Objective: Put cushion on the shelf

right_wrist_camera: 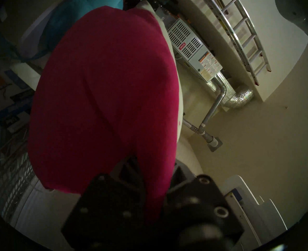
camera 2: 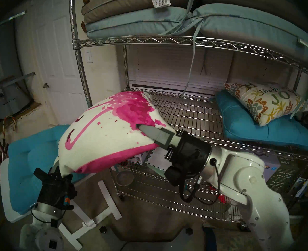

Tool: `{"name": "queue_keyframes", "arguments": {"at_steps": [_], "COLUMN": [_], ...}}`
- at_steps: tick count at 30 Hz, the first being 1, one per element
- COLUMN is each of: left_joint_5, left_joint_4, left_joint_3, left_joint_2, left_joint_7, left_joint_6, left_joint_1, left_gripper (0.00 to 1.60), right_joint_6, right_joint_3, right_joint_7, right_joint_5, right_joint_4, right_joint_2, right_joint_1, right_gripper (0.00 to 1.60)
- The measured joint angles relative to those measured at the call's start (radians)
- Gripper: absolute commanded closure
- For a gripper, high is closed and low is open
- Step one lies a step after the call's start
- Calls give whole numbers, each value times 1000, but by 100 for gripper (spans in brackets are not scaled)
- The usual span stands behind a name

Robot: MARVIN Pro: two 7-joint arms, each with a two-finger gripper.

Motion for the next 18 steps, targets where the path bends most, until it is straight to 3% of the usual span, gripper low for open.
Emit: {"name": "queue_keyframes", "arguments": {"at_steps": [18], "left_joint_5": [130], "left_joint_4": [-15], "left_joint_3": [11], "left_joint_2": [58], "left_joint_7": [40], "left_joint_6": [-22], "left_joint_1": [-201], "left_gripper": [160], "right_joint_6": [-17], "right_joint_3": [240], "right_joint_7": [-3], "right_joint_5": [90], "right_joint_4": [-14], "right_joint_2": [-14], "right_joint_1": [-107], "right_gripper": [160]}}
